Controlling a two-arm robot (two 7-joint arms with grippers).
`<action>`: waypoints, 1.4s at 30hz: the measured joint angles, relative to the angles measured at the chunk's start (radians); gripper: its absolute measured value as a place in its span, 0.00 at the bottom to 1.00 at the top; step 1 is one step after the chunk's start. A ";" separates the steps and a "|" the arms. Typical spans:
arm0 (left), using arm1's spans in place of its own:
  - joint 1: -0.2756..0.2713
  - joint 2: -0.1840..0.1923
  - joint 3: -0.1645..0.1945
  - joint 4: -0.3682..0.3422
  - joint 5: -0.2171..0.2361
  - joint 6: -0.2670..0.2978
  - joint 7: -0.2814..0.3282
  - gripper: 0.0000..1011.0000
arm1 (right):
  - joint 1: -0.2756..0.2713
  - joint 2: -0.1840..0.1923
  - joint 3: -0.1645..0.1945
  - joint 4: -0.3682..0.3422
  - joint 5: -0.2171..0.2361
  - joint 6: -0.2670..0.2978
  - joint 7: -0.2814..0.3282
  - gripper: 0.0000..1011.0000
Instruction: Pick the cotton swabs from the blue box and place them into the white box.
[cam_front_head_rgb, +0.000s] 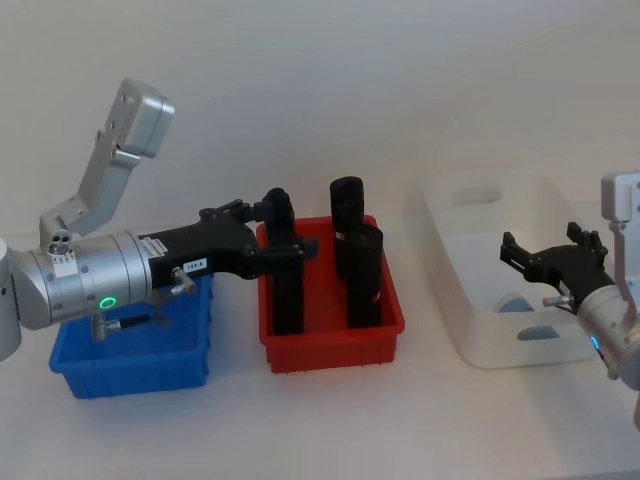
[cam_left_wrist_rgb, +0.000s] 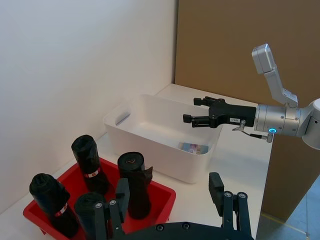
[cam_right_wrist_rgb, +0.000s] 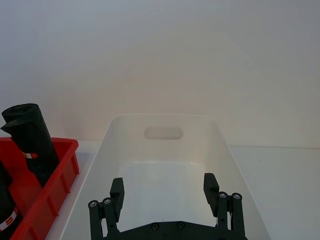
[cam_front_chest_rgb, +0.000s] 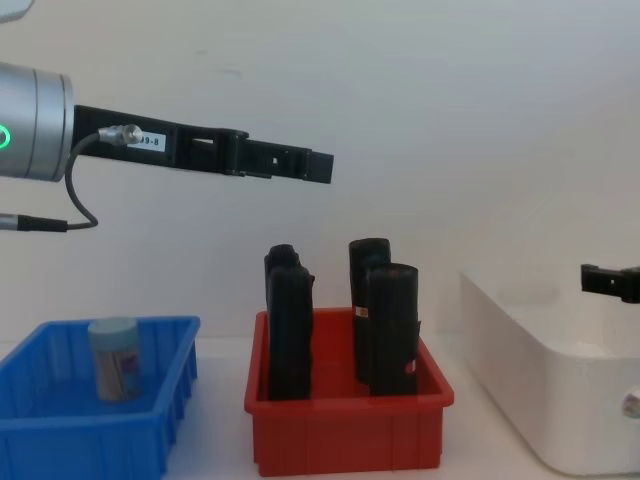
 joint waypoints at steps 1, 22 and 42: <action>0.000 0.000 0.000 0.000 0.000 0.000 0.000 0.99 | 0.000 0.000 0.000 -0.001 0.000 0.000 0.000 0.99; 0.075 -0.016 0.050 -0.022 0.061 -0.130 0.202 0.99 | -0.142 0.047 -0.020 -0.174 0.031 -0.047 0.025 0.99; 0.172 -0.037 0.114 -0.050 0.141 -0.295 0.460 0.99 | -0.327 0.108 -0.047 -0.400 0.072 -0.108 0.058 0.99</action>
